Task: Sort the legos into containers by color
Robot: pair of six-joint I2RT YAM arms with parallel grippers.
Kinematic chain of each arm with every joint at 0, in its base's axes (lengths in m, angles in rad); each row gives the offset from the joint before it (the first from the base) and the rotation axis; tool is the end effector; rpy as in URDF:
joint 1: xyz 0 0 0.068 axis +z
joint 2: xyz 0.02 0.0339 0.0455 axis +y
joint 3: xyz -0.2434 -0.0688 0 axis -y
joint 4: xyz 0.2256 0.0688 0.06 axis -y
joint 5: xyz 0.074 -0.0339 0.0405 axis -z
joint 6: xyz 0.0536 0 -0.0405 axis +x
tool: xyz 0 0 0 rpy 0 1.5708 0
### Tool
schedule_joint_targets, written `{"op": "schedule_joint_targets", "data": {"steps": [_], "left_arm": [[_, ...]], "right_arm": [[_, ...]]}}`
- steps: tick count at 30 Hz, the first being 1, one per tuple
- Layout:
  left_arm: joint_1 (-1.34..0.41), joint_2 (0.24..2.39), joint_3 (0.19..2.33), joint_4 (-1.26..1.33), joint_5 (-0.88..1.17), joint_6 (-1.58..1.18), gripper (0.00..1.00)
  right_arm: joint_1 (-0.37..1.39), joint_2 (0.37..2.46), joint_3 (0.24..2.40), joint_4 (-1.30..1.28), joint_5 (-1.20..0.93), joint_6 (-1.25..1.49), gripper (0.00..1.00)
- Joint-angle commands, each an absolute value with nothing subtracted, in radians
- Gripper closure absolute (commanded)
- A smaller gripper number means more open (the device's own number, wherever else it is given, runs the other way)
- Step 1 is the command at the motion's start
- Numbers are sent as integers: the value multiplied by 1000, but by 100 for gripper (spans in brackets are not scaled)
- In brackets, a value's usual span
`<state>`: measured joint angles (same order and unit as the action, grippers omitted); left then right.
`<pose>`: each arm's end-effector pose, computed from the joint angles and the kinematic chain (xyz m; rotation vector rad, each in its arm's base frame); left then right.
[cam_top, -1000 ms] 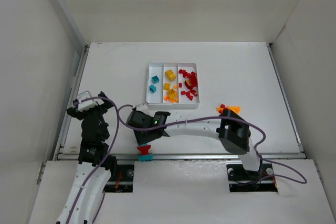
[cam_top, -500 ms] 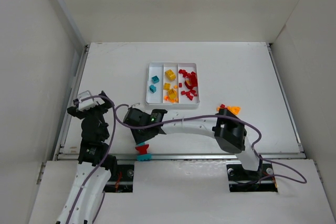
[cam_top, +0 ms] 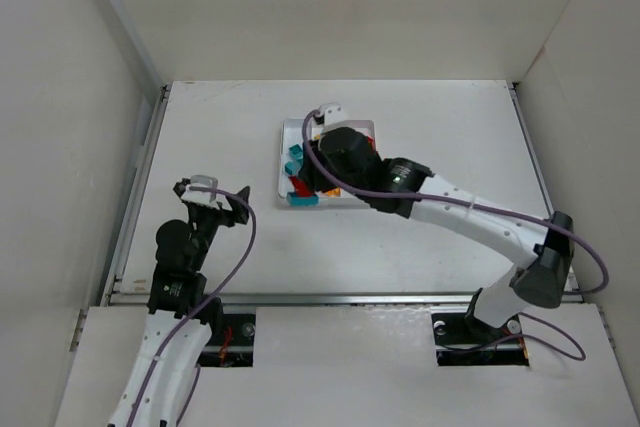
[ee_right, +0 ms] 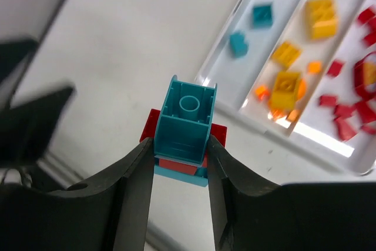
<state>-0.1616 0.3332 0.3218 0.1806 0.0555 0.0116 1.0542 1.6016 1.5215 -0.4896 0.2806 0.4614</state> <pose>0.1396 -0.0258 0.2720 0.1673 1.3938 -0.1634 0.1921 0.3082 0.3308 -0.4730 2.1224 0.5927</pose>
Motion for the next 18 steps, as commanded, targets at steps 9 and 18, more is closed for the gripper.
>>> {"op": "schedule_joint_targets", "data": {"steps": [9,18], "left_arm": [[-164,360,419,74,813,156,0],[-164,584,500,100,940,143,0]], "right_arm": [[1011,1513,1474,-322,342,339,100],[1011,1474,1428,-242,236,376,100]]}}
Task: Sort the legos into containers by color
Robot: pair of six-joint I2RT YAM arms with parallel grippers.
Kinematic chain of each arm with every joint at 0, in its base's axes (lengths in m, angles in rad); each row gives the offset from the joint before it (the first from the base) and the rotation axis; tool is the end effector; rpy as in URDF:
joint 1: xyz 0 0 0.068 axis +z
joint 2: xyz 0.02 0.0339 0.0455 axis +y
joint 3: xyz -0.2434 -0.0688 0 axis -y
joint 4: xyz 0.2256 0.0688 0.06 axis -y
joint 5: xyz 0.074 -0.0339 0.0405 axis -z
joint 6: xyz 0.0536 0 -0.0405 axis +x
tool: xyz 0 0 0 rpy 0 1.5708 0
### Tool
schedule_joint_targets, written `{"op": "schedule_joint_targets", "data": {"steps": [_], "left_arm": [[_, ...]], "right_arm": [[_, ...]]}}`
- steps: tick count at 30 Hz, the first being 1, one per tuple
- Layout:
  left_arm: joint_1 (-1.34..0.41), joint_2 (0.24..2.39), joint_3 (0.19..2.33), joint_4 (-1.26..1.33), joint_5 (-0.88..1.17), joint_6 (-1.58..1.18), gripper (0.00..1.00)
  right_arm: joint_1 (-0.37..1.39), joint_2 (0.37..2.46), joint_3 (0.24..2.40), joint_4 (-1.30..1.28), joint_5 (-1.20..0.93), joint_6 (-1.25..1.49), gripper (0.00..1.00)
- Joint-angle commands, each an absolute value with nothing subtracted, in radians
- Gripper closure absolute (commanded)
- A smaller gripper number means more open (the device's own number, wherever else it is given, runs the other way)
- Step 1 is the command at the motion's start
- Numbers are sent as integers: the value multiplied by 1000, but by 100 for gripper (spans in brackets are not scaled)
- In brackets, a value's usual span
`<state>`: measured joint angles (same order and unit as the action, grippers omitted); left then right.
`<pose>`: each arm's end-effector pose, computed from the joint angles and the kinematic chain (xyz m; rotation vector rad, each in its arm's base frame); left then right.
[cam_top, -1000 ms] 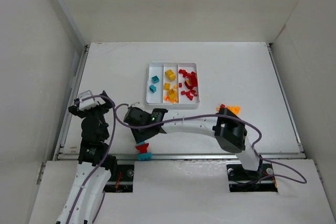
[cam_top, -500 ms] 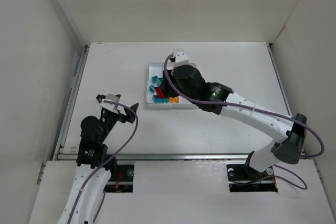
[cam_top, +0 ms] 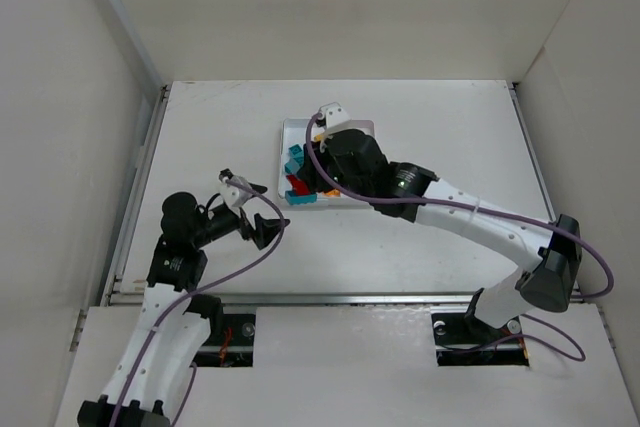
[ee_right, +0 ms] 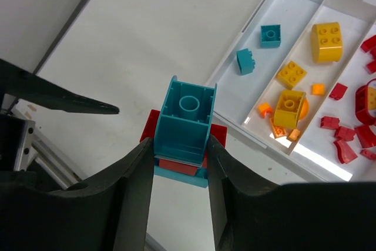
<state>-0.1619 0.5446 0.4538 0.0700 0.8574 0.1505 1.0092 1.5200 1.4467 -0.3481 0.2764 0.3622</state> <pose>0.1425 -0.0643 0.2766 0.8878 1.3637 -0.6871 0.1996 0.2898 0.3485 -0.4695 1.9725 0.6107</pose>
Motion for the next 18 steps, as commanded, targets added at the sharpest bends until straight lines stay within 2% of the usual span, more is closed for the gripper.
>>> {"op": "schedule_joint_targets", "data": {"steps": [1,4,9,18], "left_arm": [[-164,594,500,113,960,129,0],[-173,594,500,170,973,72,0],[-184,649,534,161,815,-55,0],[-184,649,554,175,753,-187,0]], "right_arm": [[1011,1474,1428,-242,236,385,100],[1020,1496,1428,-242,236,408,100],[1054,1514,1428,-206,227,428,100],[1086,1542,1457,-206,236,449,100]]}}
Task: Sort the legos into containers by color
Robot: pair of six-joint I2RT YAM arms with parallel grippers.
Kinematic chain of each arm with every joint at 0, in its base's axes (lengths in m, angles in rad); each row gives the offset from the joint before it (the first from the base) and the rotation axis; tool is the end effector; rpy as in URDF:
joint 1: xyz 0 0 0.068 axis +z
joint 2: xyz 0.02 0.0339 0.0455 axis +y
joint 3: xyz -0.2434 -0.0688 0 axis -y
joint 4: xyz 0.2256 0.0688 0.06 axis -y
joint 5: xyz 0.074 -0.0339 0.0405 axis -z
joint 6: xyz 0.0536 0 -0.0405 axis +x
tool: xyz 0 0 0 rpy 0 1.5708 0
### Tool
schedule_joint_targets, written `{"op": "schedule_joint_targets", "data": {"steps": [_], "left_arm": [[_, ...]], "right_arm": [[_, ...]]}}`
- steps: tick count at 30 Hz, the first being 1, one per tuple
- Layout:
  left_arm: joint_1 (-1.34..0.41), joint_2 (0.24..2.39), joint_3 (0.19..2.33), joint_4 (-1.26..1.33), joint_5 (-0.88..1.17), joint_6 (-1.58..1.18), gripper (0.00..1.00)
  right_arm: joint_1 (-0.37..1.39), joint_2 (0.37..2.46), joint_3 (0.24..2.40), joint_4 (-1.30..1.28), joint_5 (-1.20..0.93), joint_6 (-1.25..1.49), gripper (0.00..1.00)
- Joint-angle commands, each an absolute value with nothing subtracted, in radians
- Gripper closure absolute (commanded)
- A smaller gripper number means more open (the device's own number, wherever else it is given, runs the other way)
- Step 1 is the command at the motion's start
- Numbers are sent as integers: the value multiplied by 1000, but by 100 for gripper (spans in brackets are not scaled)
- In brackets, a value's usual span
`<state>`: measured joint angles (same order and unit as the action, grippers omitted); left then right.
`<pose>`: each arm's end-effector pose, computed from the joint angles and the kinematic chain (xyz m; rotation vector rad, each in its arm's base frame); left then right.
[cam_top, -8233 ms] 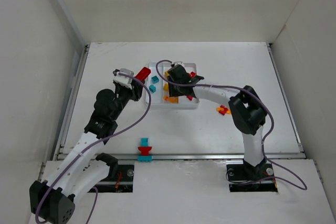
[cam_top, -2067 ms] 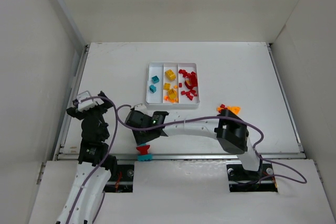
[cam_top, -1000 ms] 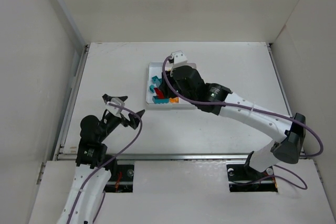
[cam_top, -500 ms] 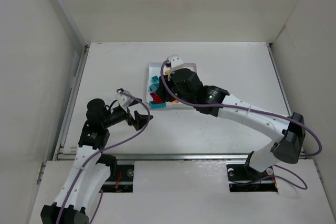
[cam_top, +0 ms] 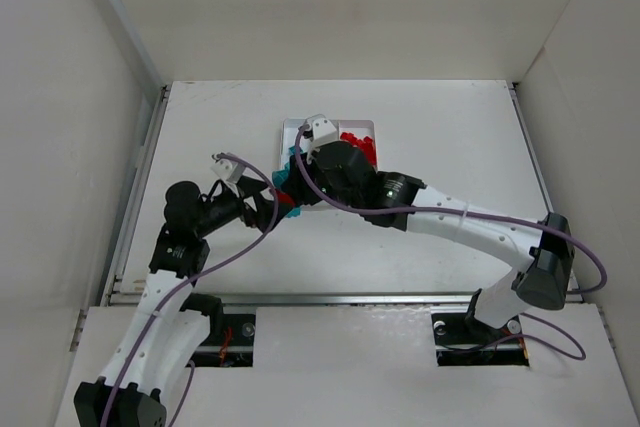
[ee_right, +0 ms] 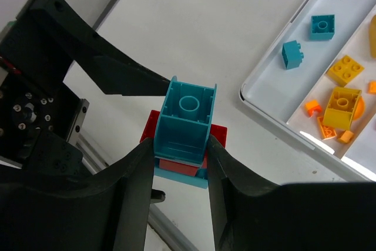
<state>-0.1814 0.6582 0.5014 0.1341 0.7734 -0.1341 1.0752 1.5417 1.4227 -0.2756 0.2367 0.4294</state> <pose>0.1624 -0.0679 0.2839 0.6481 1.5223 -0.8543 0.1825 0.3111 0.3411 -0.4904 1.9715 0.7469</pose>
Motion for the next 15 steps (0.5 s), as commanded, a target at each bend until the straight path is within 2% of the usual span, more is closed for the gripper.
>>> {"op": "schedule_joint_targets", "data": {"steps": [1,2,7,12,14,15], "left_arm": [[-184,649,554,164,753,-177,2],[-184,658,554,164,753,-176,4],[-184,669,543,164,772,-176,44],[-184,669,534,155,824,-176,46],[-184,669,534,146,836,-167,51],[-184,669,534,146,836,-167,62]], "right_arm": [[1086,1542,1457,-206,236,449,100],[1086,1542,1457,-196,236,449,100],[1086,1551,1466,-187,225,468,100],[1086,1551,1476,-187,225,468,100],[1086,1560,1476,-187,216,468,100],[1086,1560,1476,-187,216,468,100]]}}
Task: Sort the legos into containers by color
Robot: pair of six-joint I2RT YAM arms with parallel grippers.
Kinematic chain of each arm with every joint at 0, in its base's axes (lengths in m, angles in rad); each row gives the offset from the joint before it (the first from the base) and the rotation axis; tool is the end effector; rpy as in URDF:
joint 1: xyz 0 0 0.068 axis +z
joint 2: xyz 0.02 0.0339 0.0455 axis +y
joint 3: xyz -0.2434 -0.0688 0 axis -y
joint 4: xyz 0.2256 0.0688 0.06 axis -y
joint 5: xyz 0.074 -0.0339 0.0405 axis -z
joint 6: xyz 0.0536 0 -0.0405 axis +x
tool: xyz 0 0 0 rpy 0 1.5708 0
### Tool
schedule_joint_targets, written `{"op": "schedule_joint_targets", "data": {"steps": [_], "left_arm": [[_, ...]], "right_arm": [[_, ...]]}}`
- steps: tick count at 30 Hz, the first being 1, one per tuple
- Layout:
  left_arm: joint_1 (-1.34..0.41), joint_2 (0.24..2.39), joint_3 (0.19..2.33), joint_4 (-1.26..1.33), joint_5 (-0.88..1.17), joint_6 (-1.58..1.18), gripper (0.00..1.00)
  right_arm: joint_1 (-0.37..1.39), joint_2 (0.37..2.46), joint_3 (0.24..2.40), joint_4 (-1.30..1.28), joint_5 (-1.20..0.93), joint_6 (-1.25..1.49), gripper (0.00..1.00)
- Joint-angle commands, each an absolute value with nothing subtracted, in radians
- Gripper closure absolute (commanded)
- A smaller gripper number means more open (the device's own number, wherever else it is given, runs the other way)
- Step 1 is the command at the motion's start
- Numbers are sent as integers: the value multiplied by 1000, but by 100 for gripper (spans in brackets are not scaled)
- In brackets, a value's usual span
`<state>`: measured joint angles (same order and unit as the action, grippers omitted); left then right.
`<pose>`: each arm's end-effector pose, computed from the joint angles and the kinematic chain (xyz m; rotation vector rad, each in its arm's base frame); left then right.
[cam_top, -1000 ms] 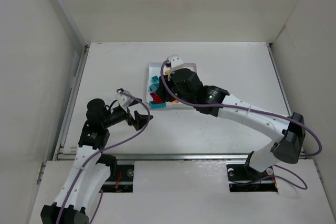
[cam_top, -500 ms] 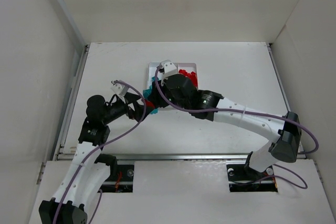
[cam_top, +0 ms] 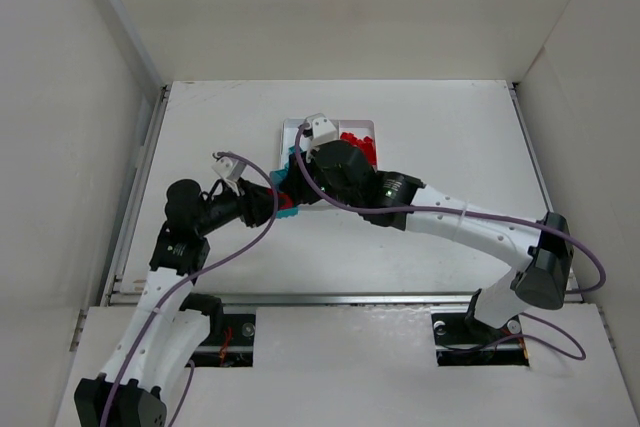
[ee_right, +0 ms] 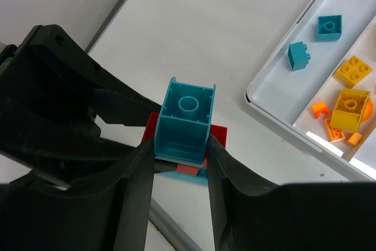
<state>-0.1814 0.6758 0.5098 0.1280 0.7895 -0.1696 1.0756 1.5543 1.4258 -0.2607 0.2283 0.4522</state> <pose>0.1645 -0.0689 0.2834 0.6321 1.5494 -0.8982 0.1837 0.3147 0.3396 -0.4731 1.9765 0.7724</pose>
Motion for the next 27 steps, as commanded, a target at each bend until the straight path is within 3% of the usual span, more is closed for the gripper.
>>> {"op": "schedule_joint_targets", "data": {"steps": [1,4,5,16,27], "left_arm": [[-184,669,534,146,822,-167,69],[-184,669,543,146,813,-167,86],[-184,669,543,146,804,-167,100],[-184,612,500,14,541,-98,100],[-184,583,469,32,400,-127,100]], "right_arm": [[1086,1560,1476,-187,207,468,100],[1086,1560,1476,-187,207,468,100],[1086,1560,1467,-187,207,468,100],[1045,1632,1528,-310,465,468,100],[822,1934,1718,-288,209,477,100]]}}
